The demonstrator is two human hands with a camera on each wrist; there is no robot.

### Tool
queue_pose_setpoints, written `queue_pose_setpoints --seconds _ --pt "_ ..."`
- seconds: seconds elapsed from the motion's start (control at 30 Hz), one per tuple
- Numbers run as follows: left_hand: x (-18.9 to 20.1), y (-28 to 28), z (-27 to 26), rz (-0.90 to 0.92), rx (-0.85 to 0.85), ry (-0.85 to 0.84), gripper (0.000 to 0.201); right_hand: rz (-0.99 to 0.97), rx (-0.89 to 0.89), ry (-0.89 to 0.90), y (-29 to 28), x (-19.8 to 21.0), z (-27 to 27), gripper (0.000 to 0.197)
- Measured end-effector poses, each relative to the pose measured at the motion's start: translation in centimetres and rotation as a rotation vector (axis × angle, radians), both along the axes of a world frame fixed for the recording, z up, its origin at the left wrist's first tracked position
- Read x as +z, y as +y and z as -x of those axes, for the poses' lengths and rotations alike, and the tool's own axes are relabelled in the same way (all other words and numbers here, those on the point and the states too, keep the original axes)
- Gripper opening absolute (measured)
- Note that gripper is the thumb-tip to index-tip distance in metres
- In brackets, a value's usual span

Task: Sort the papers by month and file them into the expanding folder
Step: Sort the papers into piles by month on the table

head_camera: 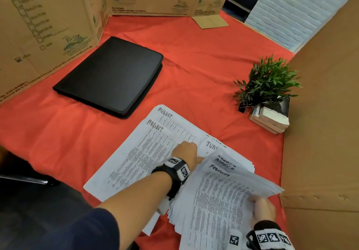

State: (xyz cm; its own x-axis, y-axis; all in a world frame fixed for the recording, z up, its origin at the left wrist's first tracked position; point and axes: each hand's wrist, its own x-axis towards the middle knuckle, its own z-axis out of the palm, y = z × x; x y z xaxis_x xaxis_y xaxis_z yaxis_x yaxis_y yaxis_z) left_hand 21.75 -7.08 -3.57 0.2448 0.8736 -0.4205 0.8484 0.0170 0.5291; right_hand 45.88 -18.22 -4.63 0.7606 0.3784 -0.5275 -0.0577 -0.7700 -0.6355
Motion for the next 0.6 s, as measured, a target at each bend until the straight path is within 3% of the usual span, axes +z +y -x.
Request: queue_pose_setpoints --seconds 0.1,0.27,0.43,0.6 --pt "-0.4 0.4 -1.3 -0.001 -0.013 0.099 0.028 -0.010 -0.030 0.013 -0.6 -0.4 -0.5 0.027" --pt "-1.2 0.4 -1.2 -0.011 -0.058 -0.020 0.014 -0.041 -0.011 0.042 -1.2 -0.3 -0.5 0.015" --pt "-0.8 -0.2 -1.1 -0.134 -0.080 -0.327 0.016 -0.120 -0.061 0.104 -1.3 0.1 -0.5 0.021" --pt "-0.3 -0.3 -0.6 0.145 -0.002 -0.702 0.027 -0.143 -0.067 0.148 -1.3 0.5 -0.8 0.019"
